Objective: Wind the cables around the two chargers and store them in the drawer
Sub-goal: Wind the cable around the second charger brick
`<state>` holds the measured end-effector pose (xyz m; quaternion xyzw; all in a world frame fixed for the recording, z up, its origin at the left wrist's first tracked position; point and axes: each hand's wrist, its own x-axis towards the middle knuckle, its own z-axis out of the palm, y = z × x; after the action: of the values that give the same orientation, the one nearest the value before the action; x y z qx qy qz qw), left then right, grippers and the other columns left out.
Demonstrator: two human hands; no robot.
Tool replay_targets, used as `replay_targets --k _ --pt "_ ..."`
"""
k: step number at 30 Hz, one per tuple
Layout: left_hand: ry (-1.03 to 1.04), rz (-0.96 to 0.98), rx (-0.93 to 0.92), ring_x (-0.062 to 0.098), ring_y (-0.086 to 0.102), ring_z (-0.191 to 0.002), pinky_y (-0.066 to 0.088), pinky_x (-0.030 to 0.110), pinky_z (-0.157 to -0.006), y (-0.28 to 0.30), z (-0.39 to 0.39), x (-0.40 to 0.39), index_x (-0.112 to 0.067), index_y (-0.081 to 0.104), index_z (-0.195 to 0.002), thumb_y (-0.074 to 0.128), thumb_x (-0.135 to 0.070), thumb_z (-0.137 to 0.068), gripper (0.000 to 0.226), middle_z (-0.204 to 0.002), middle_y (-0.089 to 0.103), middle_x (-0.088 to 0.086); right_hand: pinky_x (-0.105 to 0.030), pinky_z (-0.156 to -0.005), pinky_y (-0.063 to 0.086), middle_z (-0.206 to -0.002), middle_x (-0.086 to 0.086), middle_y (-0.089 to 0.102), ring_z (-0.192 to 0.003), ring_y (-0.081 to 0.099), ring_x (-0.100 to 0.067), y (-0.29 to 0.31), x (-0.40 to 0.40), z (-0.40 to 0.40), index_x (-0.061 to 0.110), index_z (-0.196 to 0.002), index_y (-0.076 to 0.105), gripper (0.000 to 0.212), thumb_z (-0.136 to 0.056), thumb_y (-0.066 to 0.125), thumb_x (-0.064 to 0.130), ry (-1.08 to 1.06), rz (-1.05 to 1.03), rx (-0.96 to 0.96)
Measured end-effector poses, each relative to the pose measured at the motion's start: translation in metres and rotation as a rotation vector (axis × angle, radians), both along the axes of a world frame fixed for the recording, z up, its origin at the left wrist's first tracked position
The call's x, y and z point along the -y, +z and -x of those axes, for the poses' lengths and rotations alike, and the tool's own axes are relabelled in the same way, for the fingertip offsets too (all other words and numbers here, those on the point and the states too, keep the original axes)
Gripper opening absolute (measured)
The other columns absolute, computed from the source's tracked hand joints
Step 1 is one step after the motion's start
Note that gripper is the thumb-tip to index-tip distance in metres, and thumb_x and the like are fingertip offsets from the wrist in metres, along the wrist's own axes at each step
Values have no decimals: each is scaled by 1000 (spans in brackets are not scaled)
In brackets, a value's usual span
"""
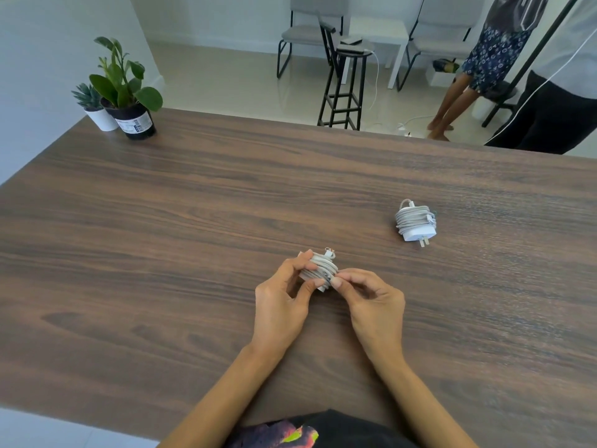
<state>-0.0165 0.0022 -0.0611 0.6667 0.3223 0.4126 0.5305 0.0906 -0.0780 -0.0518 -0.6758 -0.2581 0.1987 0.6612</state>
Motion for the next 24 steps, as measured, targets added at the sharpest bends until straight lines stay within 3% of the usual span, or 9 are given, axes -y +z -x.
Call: replay_targets --k 7,12,17,24 --pt "43 -22 6 7 58 -118 48 31 -99 3 0 -1 -38 72 -87 71 -1 -80 37 -113 66 -22 -20 -80 52 -83 6 73 -83 68 -8 -2 0 3 24 -76 74 23 -73 77 1 5 -27 126" --pt "43 14 13 9 61 -114 50 32 -97 6 1 -2 -40 72 -86 71 -2 -80 39 -109 67 -26 -24 -83 52 -89 9 71 -87 68 -10 -6 0 3 28 -82 73 30 -75 75 -1 36 -25 196" --pt "21 22 14 10 62 -113 50 35 -97 7 2 -3 -36 72 -88 74 0 -76 38 -108 68 -23 -17 -79 49 -90 7 68 -84 65 -4 -8 -2 2 16 -85 75 20 -77 72 -2 38 6 348" --pt "-30 140 77 17 62 -114 48 42 -99 7 1 -5 -36 72 -85 78 4 -67 44 -118 66 -4 -13 -75 47 -89 8 66 -80 63 -1 -8 -2 2 11 -86 76 16 -77 72 -3 39 -6 388"
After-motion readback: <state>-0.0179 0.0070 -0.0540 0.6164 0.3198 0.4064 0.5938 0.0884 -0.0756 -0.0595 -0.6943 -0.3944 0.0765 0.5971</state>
